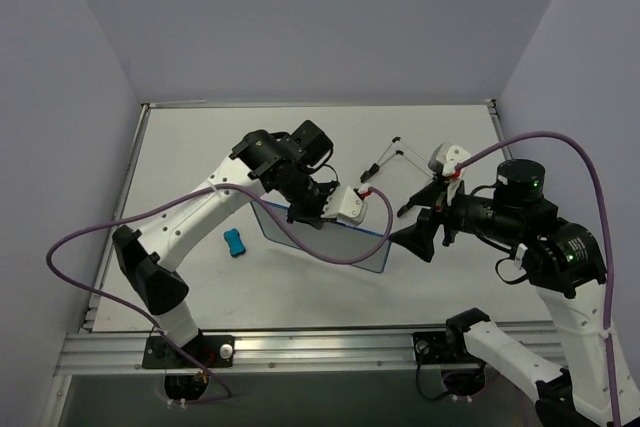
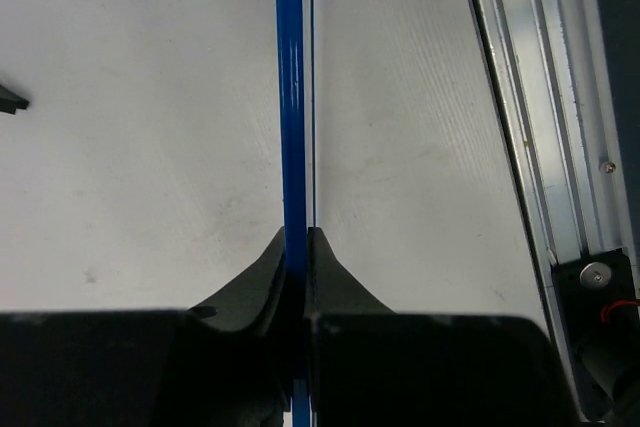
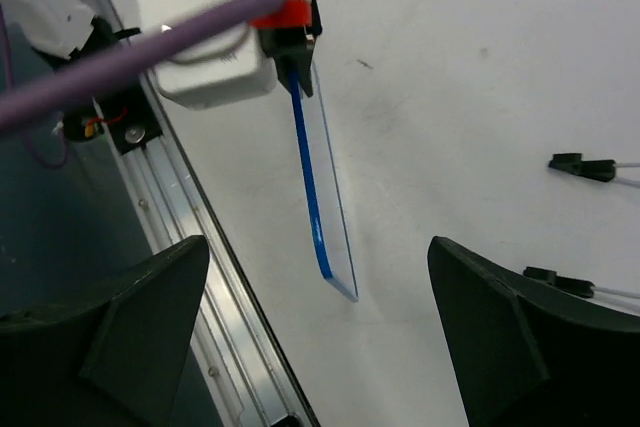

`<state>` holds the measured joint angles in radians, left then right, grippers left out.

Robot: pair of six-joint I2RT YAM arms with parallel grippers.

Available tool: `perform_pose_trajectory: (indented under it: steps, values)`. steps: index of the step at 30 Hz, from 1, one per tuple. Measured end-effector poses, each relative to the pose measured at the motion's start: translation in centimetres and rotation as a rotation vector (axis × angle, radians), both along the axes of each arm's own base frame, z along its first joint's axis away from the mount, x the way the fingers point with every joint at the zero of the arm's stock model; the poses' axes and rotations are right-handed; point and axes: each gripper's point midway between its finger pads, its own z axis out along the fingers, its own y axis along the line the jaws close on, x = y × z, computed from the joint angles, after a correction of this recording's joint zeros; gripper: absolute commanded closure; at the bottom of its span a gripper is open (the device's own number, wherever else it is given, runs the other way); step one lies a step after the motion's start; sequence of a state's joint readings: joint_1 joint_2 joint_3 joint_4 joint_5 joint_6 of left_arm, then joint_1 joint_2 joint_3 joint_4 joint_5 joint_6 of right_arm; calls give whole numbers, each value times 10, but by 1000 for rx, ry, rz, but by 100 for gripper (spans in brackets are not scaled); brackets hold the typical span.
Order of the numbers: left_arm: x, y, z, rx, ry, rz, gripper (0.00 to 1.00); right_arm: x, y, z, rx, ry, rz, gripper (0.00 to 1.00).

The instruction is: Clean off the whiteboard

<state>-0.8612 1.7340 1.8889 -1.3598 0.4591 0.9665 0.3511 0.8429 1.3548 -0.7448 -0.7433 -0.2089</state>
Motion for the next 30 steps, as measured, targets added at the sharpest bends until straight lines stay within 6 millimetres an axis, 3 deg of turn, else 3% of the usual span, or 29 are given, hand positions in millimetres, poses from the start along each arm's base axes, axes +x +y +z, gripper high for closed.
perform_pose_trajectory:
  steps: [4,7,12,19,24,30]
  values:
    - [-24,-2,31,-97,-30,-67,98,-14,18,-10,-36,13,130,16]
    - [-42,-7,40,-141,-4,-116,98,-23,27,-11,-42,-5,206,20]
    - [-59,-14,31,-160,75,-161,98,-36,45,-20,-90,-9,316,31]
    - [-67,-11,24,-147,118,-177,98,-37,77,-60,-231,94,405,38]
    - [-68,-6,22,-130,119,-191,98,-38,77,-62,-257,85,386,47]
    - [-69,-3,19,-113,110,-204,98,-42,75,-65,-279,95,365,49]
